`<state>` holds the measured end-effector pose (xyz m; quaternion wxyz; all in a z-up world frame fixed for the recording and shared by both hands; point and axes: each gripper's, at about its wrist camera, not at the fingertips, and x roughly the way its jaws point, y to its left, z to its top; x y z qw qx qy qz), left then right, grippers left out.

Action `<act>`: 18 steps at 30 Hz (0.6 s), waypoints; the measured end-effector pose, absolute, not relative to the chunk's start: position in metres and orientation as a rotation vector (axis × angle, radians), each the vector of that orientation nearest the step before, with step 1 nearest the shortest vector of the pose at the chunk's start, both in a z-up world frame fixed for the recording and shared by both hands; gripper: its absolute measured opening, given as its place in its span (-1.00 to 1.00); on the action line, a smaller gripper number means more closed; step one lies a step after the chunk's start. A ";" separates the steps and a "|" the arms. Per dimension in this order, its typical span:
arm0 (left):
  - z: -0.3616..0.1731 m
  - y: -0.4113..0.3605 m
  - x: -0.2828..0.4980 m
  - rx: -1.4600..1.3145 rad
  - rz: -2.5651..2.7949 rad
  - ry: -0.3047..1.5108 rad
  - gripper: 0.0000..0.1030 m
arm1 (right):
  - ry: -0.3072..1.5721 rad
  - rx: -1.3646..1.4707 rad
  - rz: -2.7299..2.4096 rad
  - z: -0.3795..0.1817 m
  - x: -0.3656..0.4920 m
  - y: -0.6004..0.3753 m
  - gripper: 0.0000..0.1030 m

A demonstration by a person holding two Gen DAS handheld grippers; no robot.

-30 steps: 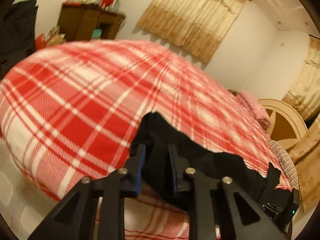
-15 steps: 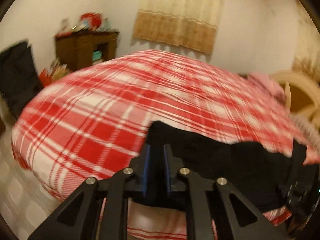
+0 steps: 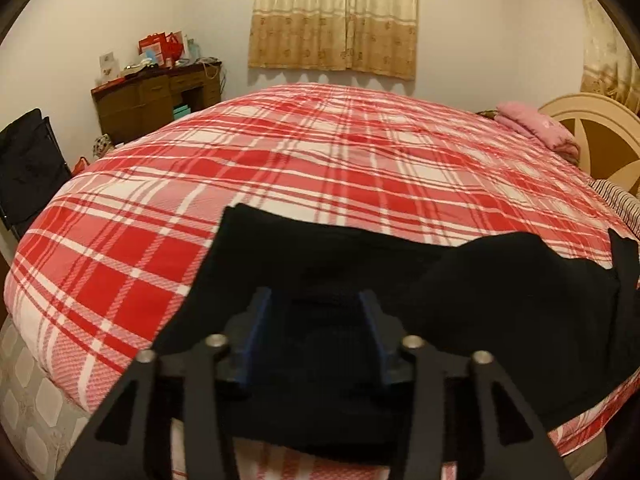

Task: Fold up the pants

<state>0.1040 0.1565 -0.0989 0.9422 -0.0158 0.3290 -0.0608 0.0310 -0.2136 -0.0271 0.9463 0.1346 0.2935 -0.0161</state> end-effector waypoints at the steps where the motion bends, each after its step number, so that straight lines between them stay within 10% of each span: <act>1: -0.100 0.154 0.103 -0.031 -0.131 0.665 0.29 | 0.598 0.340 -0.081 -0.027 0.031 -0.236 0.51; 5: -0.103 0.131 0.100 0.044 -0.111 0.657 0.70 | 0.675 0.528 -0.108 -0.037 0.051 -0.291 0.66; 18: -0.106 0.134 0.095 0.002 -0.138 0.630 0.80 | 0.982 0.292 -0.289 -0.079 0.138 -0.251 0.62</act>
